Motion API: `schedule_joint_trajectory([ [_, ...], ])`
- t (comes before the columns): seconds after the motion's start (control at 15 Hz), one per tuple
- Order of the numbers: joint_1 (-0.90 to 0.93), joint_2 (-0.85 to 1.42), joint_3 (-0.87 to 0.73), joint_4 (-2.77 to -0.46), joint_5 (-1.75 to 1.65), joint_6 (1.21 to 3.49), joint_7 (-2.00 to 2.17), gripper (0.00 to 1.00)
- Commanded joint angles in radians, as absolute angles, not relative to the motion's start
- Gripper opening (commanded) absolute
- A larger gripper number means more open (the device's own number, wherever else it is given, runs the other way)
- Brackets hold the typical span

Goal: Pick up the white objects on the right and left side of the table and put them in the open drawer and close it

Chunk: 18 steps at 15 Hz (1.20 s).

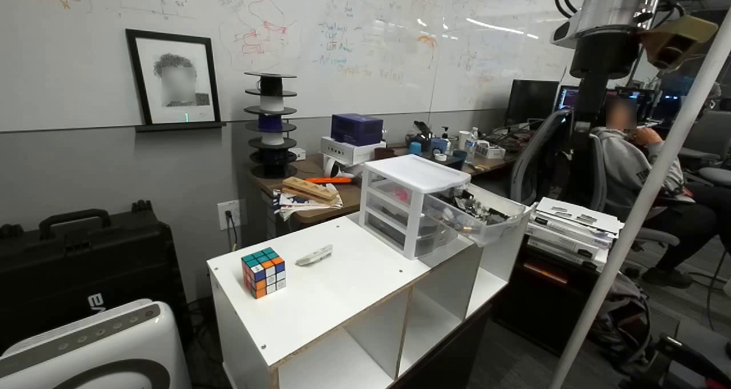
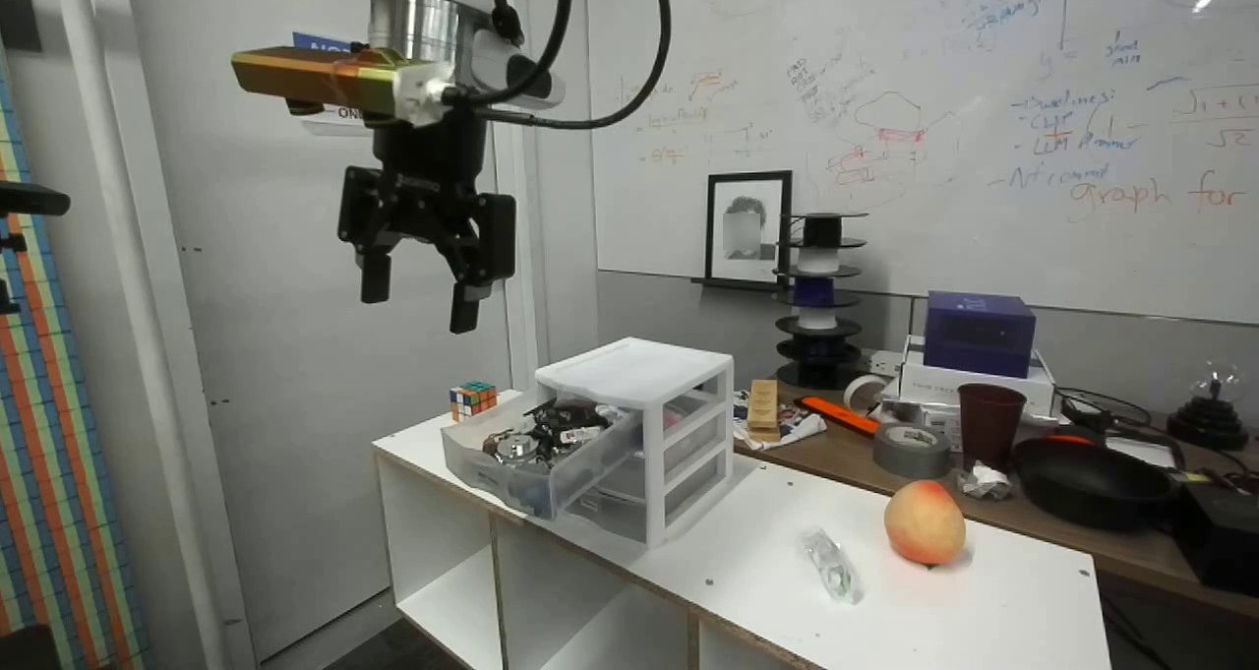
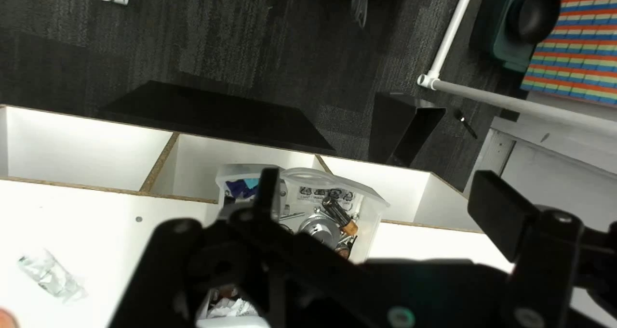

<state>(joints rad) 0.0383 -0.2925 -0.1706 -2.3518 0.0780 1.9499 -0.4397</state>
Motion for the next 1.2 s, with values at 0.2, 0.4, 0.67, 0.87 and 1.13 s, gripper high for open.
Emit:
schedule_joint_trajectory([
  [0.2, -0.015, -0.106, -0.198, -2.099, -0.043, 1.858, -0.737, 1.0],
  [0.4, -0.059, 0.002, -0.2, -2.041, -0.123, 1.952, -0.897, 1.0],
  [0.67, -0.123, 0.206, -0.185, -1.966, -0.164, 2.126, -1.039, 1.0],
  [0.87, -0.169, 0.374, -0.165, -1.889, -0.156, 2.297, -1.061, 1.0],
  [1.13, -0.237, 0.57, -0.119, -1.739, -0.115, 2.439, -1.045, 1.0],
])
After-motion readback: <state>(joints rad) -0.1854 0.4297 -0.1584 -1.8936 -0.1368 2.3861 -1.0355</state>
